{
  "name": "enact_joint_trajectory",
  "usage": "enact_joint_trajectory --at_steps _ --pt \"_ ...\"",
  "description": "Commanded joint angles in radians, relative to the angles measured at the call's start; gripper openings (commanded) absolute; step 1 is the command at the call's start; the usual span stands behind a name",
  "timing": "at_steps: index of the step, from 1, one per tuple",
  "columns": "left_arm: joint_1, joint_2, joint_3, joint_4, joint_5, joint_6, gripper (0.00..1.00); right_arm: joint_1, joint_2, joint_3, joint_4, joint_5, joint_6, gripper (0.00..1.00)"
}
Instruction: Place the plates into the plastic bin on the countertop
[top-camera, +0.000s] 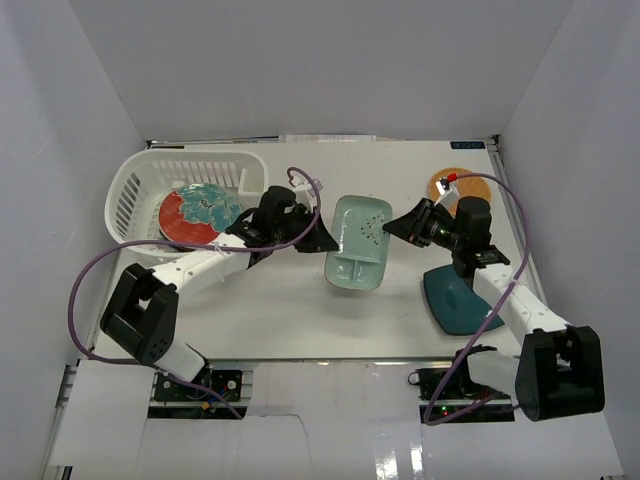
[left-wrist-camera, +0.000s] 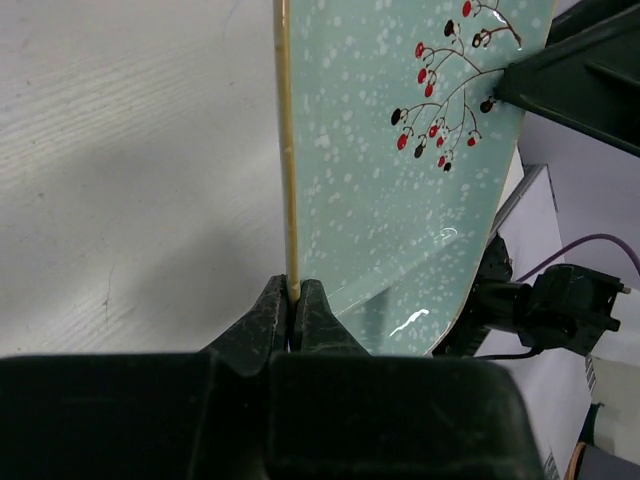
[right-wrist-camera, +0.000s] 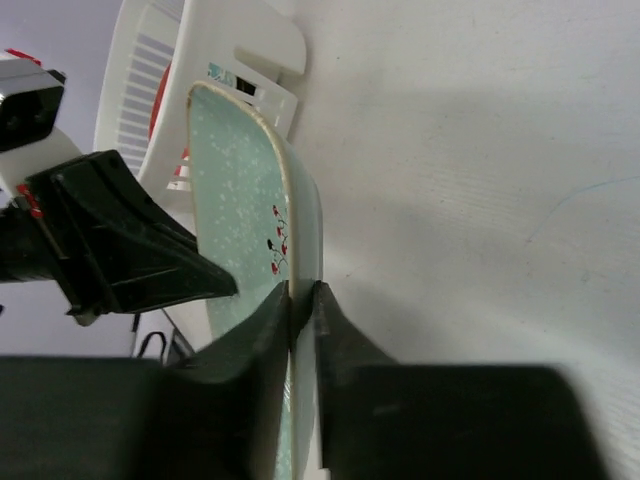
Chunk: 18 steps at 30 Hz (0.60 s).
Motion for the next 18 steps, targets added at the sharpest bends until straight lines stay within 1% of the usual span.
enact_joint_trajectory --at_steps 1,3,4,6,7,8,9,10,12,13,14,15,16,18 --pt "0.007 -0.035 0.034 0.004 -0.087 0.006 0.0 -0.004 -0.081 -0.013 0.072 -0.058 0.054 0.3" --pt "0.009 -0.052 0.061 -0.031 -0.118 0.017 0.0 -0.004 -0.106 -0.039 0.069 -0.052 0.051 0.47" --pt "0.013 -0.071 0.075 -0.042 -0.136 0.02 0.0 -0.004 -0.136 -0.045 0.065 -0.044 0.049 0.61" --pt "0.036 -0.096 0.107 -0.065 -0.138 0.019 0.0 -0.004 -0.169 -0.052 0.028 -0.038 0.026 0.72" --pt "0.077 -0.113 0.115 -0.07 -0.132 0.007 0.0 -0.004 -0.204 -0.053 0.011 -0.03 0.019 0.8" --pt "0.101 -0.146 0.13 -0.086 -0.109 -0.001 0.0 -0.004 -0.224 -0.055 -0.019 -0.026 0.002 0.82" --pt "0.166 -0.188 0.133 -0.091 -0.083 -0.016 0.0 -0.004 -0.261 -0.061 -0.042 -0.021 -0.008 0.85" --pt "0.203 -0.188 0.135 -0.097 -0.083 -0.026 0.0 -0.004 -0.278 -0.065 -0.043 -0.018 -0.012 0.86" --pt "0.277 -0.249 0.147 -0.131 -0.043 -0.035 0.0 -0.004 -0.317 -0.081 -0.07 -0.012 -0.031 0.86" --pt "0.35 -0.268 0.155 -0.149 -0.032 -0.037 0.0 -0.004 -0.327 -0.087 -0.078 -0.009 -0.038 0.86" --pt "0.386 -0.3 0.164 -0.189 -0.023 -0.037 0.0 -0.002 -0.336 -0.096 -0.084 -0.009 -0.043 0.86" --pt "0.421 -0.312 0.185 -0.211 -0.024 -0.032 0.0 -0.004 -0.341 -0.104 -0.089 -0.009 -0.047 0.86" --pt "0.49 -0.321 0.196 -0.237 -0.029 -0.024 0.0 -0.004 -0.348 -0.119 -0.087 -0.016 -0.049 0.86" --pt "0.556 -0.326 0.221 -0.304 -0.047 0.0 0.0 -0.004 -0.361 -0.134 -0.081 -0.025 -0.051 0.86"
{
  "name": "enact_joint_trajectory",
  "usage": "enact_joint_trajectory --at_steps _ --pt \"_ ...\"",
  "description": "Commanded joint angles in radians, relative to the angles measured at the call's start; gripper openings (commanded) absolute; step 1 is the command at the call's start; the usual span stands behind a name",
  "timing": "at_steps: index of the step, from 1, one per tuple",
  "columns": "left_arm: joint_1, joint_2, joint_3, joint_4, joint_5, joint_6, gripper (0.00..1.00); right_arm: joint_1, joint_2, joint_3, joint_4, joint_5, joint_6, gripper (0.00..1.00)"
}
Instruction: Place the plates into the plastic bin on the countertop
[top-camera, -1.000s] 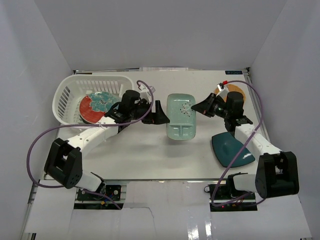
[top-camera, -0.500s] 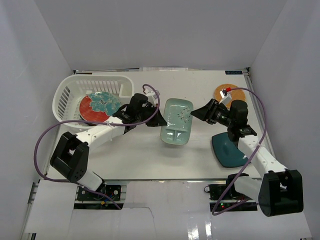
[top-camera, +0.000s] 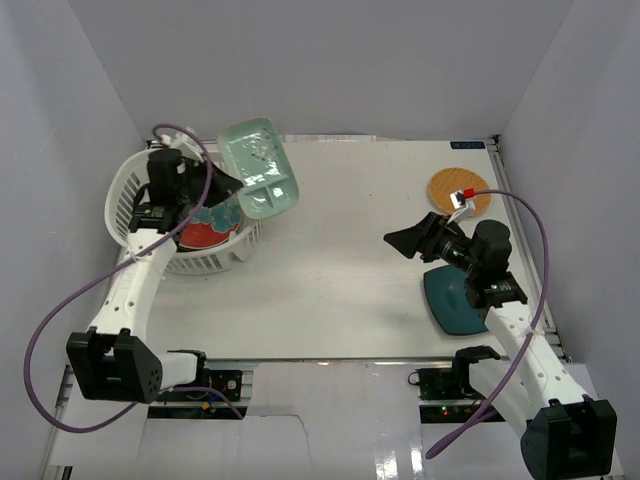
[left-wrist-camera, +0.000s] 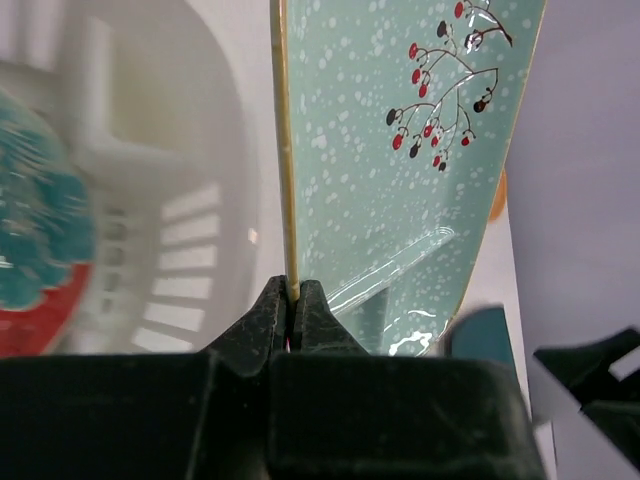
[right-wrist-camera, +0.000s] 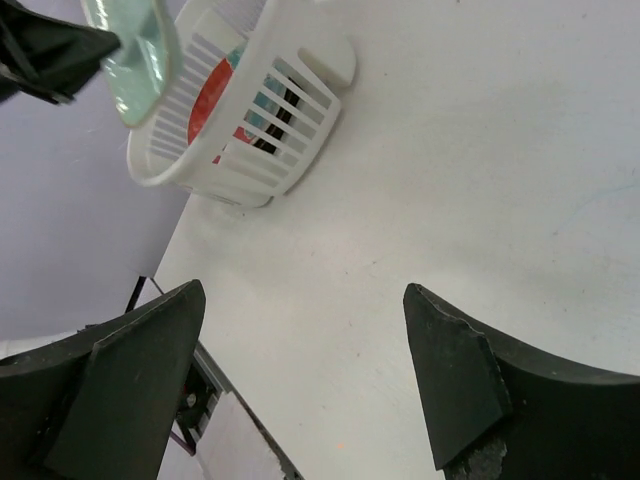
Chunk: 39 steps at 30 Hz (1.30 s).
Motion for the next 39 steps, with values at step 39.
enact_joint_trajectory --at_steps 39 --pt "0.301 0.168 0.001 -0.071 -0.429 0.181 0.2 -0.002 -0.192 -0.146 -0.144 -0.026 -0.124 0.86"
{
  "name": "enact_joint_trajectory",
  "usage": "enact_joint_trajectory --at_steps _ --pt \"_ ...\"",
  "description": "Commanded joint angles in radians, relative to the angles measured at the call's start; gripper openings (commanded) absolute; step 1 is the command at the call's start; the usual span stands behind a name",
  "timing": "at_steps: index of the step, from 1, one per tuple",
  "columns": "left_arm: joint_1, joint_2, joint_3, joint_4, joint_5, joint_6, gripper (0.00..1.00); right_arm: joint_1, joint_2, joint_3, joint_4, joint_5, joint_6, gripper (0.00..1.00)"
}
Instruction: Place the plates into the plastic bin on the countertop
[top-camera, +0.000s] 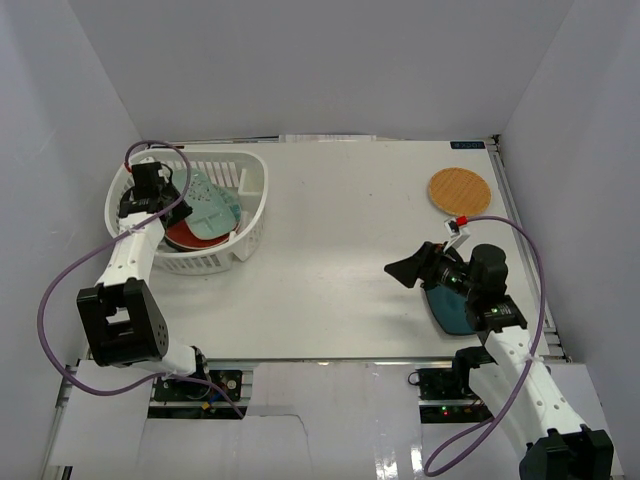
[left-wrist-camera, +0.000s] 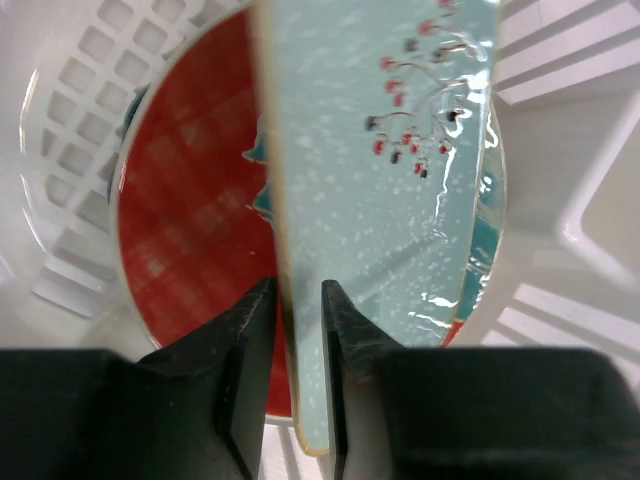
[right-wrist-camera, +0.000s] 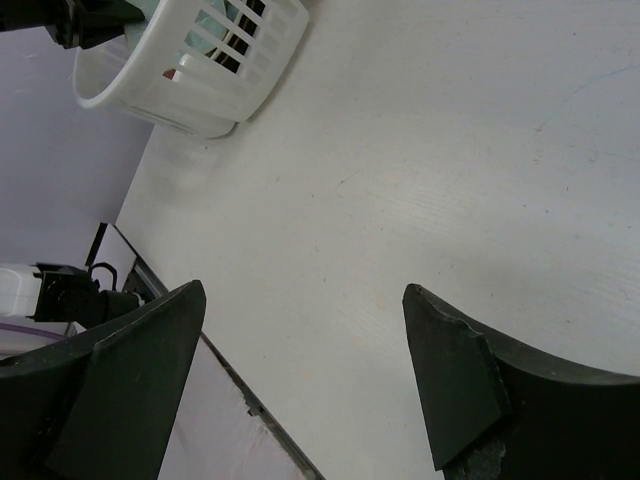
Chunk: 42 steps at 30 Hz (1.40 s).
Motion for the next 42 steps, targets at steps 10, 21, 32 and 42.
enact_joint_trajectory --at_steps 10,21,32,42 --pt "-0.002 -0.172 0.004 0.09 -0.005 -0.019 0.91 -0.003 -0.008 0.109 -0.031 0.046 -0.007 0.86" --pt "-0.64 -0.329 -0.023 0.17 0.086 -0.155 0.79 -0.003 0.023 0.466 -0.17 0.209 -0.028 0.08" --pt "-1.159 0.268 0.072 0.544 0.291 -0.362 0.78 -0.003 0.0 0.823 -0.298 0.309 -0.099 0.12" --pt "-1.166 0.661 0.207 0.8 0.422 -0.53 0.76 -0.003 -0.029 0.697 -0.279 0.132 -0.096 0.34"
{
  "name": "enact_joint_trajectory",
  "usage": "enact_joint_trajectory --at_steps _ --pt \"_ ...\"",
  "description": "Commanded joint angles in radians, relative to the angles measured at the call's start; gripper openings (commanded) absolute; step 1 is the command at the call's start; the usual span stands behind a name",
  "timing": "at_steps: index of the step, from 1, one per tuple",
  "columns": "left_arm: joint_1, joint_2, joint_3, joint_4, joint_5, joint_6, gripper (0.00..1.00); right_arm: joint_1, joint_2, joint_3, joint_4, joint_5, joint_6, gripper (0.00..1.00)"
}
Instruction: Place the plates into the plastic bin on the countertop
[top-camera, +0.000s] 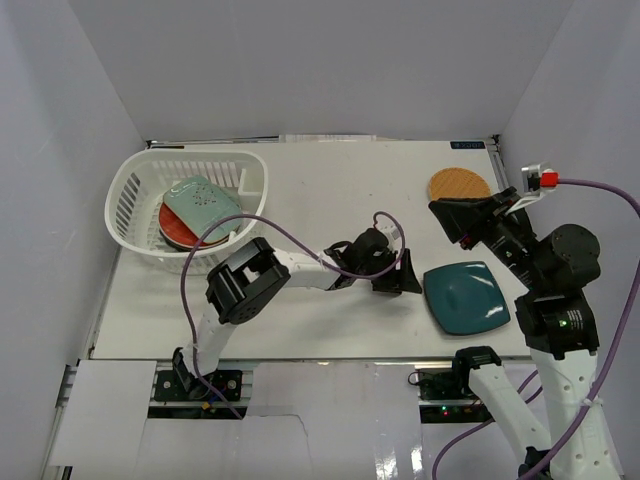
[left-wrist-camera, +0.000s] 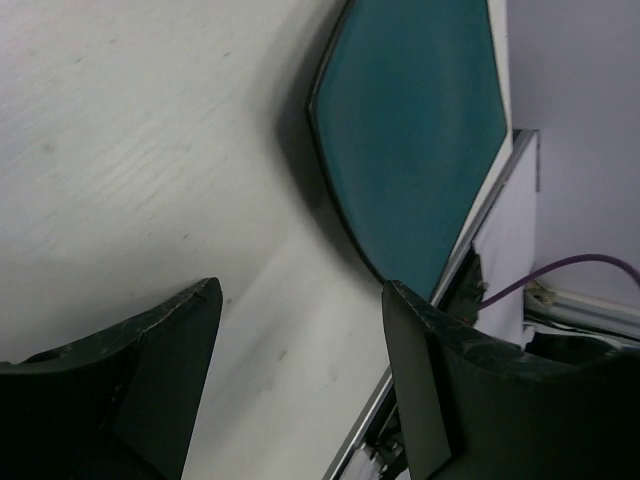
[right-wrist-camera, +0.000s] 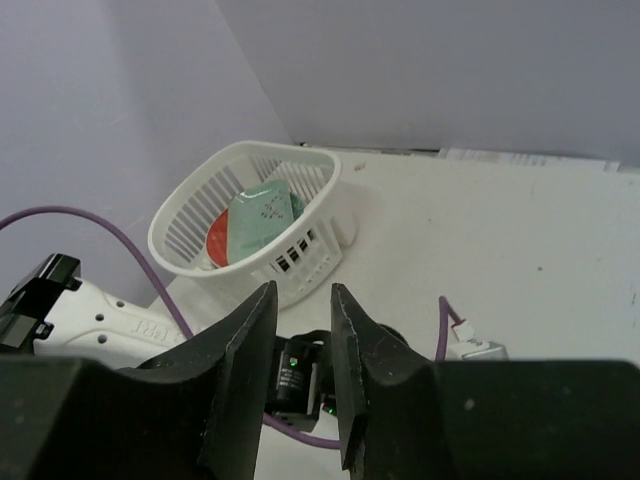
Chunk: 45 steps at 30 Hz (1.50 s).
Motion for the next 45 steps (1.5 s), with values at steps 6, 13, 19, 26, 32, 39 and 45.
enact_joint_trajectory --at_steps 6,13,19,26,32,39,45 --pt "0.005 0.163 0.146 0.126 0.02 -0.065 0.71 -0.003 -0.007 -0.049 0.011 -0.066 -0.006 0.35" --pt "0.005 0.279 0.255 0.097 0.012 -0.068 0.62 -0.003 -0.016 -0.08 0.017 -0.063 -0.006 0.36" --pt "0.005 0.324 0.274 0.132 0.033 -0.077 0.47 -0.003 -0.016 -0.091 0.013 -0.062 -0.007 0.37" --pt "0.007 0.358 0.274 0.167 0.049 -0.091 0.08 -0.003 -0.022 -0.115 0.011 -0.063 0.0 0.38" --pt "0.028 0.258 0.162 0.265 0.065 -0.119 0.0 -0.003 -0.031 -0.127 0.002 -0.062 0.002 0.38" --pt "0.116 -0.088 -0.077 0.466 0.176 -0.186 0.0 -0.003 -0.045 -0.134 0.028 -0.128 0.063 0.58" --pt "0.276 -0.369 -0.164 0.574 0.288 -0.296 0.0 -0.002 -0.068 -0.108 -0.013 -0.094 0.053 0.87"
